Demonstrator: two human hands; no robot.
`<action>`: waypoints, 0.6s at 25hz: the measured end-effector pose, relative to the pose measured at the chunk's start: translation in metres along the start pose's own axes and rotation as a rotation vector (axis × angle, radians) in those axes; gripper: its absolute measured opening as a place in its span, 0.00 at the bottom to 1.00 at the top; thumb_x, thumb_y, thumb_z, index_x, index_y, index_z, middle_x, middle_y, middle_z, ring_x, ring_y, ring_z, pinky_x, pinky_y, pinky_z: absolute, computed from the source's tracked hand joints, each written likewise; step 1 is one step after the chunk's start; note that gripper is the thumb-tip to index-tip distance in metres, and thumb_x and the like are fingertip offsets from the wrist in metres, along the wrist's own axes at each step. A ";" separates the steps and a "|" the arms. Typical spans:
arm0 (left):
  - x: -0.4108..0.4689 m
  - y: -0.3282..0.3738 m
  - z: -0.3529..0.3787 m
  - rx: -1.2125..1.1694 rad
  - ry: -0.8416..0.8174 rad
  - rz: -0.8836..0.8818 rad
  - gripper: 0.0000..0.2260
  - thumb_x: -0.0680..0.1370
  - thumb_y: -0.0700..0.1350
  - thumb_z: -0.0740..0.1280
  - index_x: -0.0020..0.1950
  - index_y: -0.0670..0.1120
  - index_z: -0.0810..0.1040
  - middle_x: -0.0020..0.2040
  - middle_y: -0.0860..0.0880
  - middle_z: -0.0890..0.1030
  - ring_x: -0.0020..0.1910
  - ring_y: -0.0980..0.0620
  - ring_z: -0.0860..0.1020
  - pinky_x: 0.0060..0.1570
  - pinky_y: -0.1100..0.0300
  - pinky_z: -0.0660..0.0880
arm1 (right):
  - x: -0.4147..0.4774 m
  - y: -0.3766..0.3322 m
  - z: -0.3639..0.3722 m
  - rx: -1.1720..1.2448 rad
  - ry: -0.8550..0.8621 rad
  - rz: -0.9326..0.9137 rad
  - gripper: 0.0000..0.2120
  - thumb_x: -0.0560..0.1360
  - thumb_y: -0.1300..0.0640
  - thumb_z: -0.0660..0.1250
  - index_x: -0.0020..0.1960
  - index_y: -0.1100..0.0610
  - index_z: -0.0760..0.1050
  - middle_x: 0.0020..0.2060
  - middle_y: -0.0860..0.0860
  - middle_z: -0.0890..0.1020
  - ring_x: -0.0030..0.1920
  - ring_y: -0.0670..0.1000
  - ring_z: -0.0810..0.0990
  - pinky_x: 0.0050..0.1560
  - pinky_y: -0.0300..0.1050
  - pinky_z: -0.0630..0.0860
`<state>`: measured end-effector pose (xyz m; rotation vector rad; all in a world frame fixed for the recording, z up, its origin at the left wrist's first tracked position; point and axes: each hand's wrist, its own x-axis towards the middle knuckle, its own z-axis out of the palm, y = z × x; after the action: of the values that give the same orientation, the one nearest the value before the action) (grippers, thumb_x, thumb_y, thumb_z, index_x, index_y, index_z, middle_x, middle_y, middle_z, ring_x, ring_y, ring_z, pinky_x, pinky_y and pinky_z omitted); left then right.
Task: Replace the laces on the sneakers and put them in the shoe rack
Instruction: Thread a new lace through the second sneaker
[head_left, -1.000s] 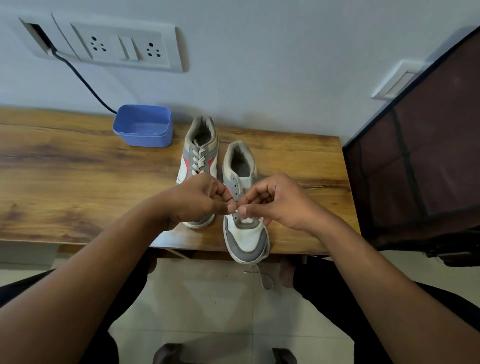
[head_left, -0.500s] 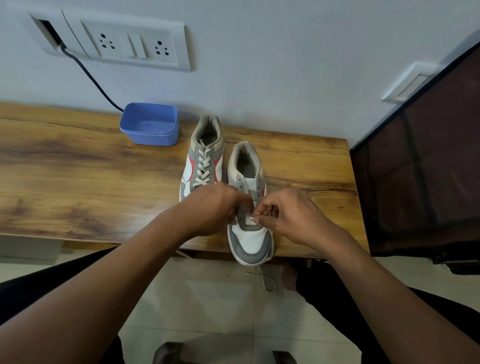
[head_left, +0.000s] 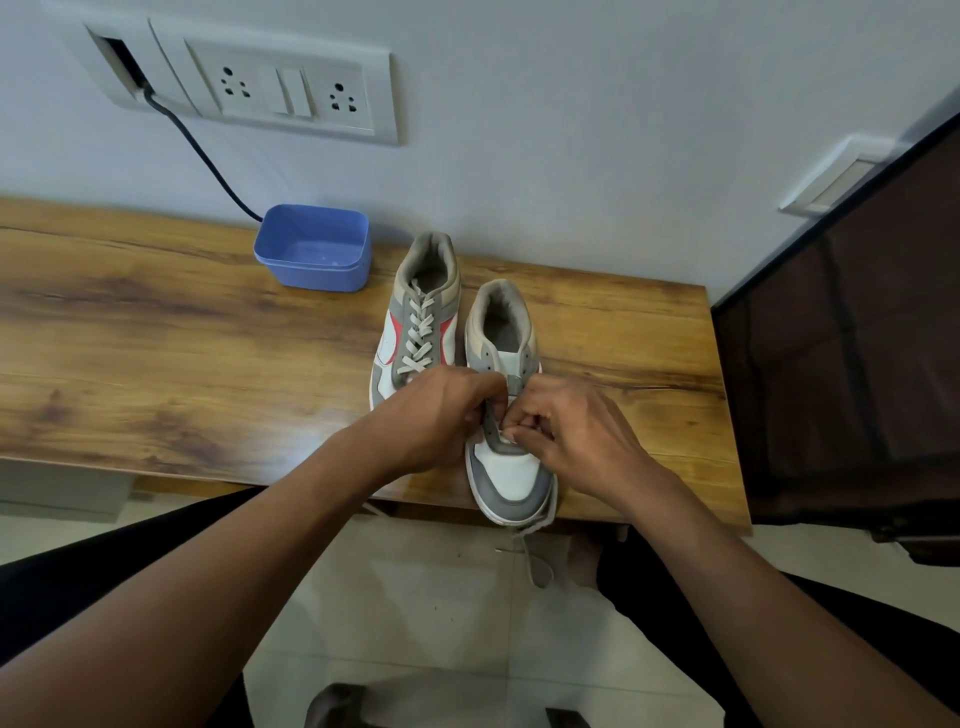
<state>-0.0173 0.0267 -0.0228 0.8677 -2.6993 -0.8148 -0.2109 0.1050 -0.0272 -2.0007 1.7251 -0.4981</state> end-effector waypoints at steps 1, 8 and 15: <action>0.000 -0.001 0.001 -0.010 0.012 -0.007 0.12 0.71 0.32 0.70 0.49 0.47 0.80 0.39 0.53 0.79 0.37 0.53 0.77 0.37 0.56 0.76 | 0.000 0.001 0.003 0.035 0.014 0.008 0.04 0.74 0.56 0.79 0.45 0.50 0.85 0.41 0.40 0.77 0.40 0.42 0.76 0.39 0.40 0.70; -0.001 -0.008 0.005 -0.063 0.038 -0.039 0.14 0.70 0.32 0.68 0.49 0.48 0.79 0.37 0.53 0.79 0.36 0.53 0.77 0.38 0.51 0.78 | 0.002 0.007 0.023 0.200 0.102 0.010 0.09 0.71 0.66 0.78 0.40 0.54 0.81 0.39 0.42 0.78 0.40 0.42 0.79 0.41 0.43 0.75; 0.003 0.000 0.001 -0.125 0.010 -0.172 0.41 0.69 0.31 0.69 0.78 0.53 0.61 0.33 0.50 0.79 0.33 0.52 0.78 0.36 0.56 0.76 | 0.002 0.001 0.028 0.292 0.127 0.070 0.13 0.71 0.69 0.77 0.39 0.53 0.81 0.35 0.39 0.78 0.38 0.39 0.77 0.41 0.30 0.69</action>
<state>-0.0199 0.0250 -0.0238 1.0815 -2.5596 -0.9986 -0.1959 0.1058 -0.0508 -1.7293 1.6779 -0.8176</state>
